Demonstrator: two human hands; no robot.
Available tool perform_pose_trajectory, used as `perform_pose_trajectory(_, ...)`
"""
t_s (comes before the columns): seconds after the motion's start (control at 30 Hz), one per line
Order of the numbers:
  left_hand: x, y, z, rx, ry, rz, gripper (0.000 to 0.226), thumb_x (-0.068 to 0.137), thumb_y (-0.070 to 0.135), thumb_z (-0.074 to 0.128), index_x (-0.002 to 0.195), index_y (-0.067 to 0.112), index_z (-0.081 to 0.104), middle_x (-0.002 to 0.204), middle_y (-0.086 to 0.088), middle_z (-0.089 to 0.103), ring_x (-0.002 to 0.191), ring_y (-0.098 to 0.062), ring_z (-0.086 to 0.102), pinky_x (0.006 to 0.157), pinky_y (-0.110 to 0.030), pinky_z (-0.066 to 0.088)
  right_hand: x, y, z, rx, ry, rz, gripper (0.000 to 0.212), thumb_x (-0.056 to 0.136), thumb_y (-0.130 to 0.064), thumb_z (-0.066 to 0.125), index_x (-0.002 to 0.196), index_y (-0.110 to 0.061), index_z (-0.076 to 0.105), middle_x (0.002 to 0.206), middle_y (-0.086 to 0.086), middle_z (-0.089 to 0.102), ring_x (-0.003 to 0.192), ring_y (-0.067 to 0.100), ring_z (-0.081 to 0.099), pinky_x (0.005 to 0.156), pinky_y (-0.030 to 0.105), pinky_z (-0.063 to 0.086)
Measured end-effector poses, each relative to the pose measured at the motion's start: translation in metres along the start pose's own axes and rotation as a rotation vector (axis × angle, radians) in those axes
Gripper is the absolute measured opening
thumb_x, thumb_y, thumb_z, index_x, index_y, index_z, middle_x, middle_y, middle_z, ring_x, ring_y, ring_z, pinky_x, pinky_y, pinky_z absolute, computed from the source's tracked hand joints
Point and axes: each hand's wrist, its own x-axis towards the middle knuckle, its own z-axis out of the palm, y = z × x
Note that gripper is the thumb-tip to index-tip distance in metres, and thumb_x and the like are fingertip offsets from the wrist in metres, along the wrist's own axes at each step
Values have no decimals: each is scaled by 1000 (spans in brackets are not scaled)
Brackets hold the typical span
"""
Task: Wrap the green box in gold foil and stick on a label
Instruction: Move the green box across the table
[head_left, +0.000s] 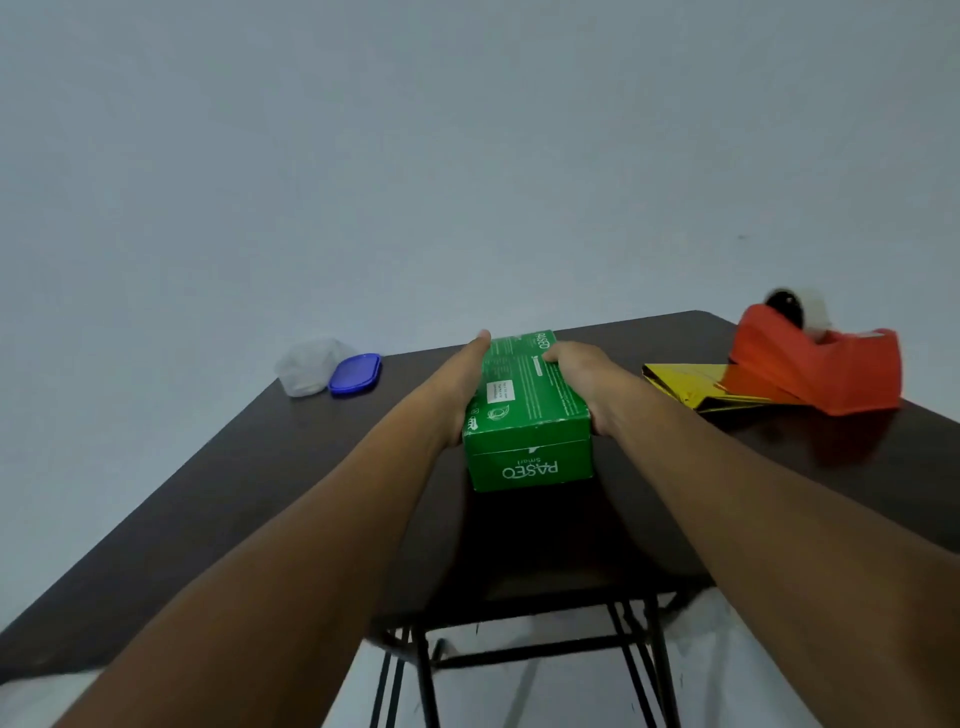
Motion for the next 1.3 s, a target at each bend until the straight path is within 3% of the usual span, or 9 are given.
perform_pose_trajectory(0.17, -42, -2, -5, 82, 28, 4, 36, 106, 34, 47, 122, 5, 61, 73, -12, 75, 58, -24, 73, 48, -32, 59, -48, -3, 3, 19, 24, 18, 20, 99, -22, 47, 98, -7, 60, 106, 15, 70, 89, 31, 69, 93, 47, 57)
perform_pose_trajectory(0.3, -15, 5, -1, 150, 39, -4, 29, 106, 29, 50, 117, 3, 58, 66, -11, 72, 51, -23, 70, 43, -30, 55, -17, -7, -1, 36, 40, 30, 21, 99, -23, 46, 100, -7, 60, 104, 14, 69, 91, 30, 69, 94, 47, 57)
perform_pose_trajectory(0.47, 69, 25, -6, 148, 83, -38, 28, 106, 31, 48, 103, 5, 59, 61, -11, 70, 46, -22, 68, 40, -29, 54, 78, -22, 7, 65, -1, 54, 21, 101, -18, 43, 95, -6, 59, 90, 13, 67, 70, 27, 66, 69, 35, 57)
perform_pose_trajectory(0.6, 123, 41, -25, 106, 124, -54, 31, 105, 31, 50, 119, 4, 59, 67, -11, 72, 50, -23, 70, 42, -30, 55, 134, -33, 28, 23, -32, 46, 28, 97, -20, 42, 108, -3, 61, 94, 13, 67, 81, 26, 67, 85, 44, 58)
perform_pose_trajectory(0.8, 121, 46, -64, 144, 128, -69, 34, 103, 32, 55, 121, 4, 61, 76, -12, 74, 57, -23, 71, 46, -31, 57, 125, -28, 65, 50, -68, 68, 27, 103, -18, 37, 98, -6, 61, 74, 9, 68, 54, 21, 67, 57, 29, 57)
perform_pose_trajectory(1.0, 61, 48, -141, 399, 228, -21, 40, 104, 42, 50, 109, 4, 62, 77, -12, 73, 61, -22, 71, 57, -30, 59, 76, -28, 146, 111, -94, 35, 32, 101, -13, 36, 112, -3, 64, 89, 12, 72, 51, 22, 67, 42, 26, 54)
perform_pose_trajectory(1.13, 17, 52, -206, 848, 370, 8, 64, 101, 58, 43, 128, 2, 58, 110, -12, 68, 88, -25, 67, 84, -35, 50, 40, -23, 225, 125, -103, 39, 37, 97, -15, 34, 132, -8, 45, 112, 15, 67, 79, 30, 74, 63, 42, 64)
perform_pose_trajectory(1.2, -2, 49, -242, 904, 405, -55, 70, 100, 62, 43, 136, 2, 53, 124, -16, 64, 101, -30, 65, 95, -39, 49, 26, -17, 267, 148, -130, 34, 33, 94, -15, 36, 127, -11, 42, 112, 15, 64, 90, 33, 72, 79, 51, 62)
perform_pose_trajectory(1.3, -24, 39, -286, 907, 452, -129, 74, 98, 64, 44, 139, 4, 53, 134, -20, 61, 114, -36, 64, 106, -48, 47, 8, -9, 321, 136, -156, 30, 56, 89, -14, 38, 145, -13, 41, 130, 15, 60, 103, 35, 68, 89, 51, 59)
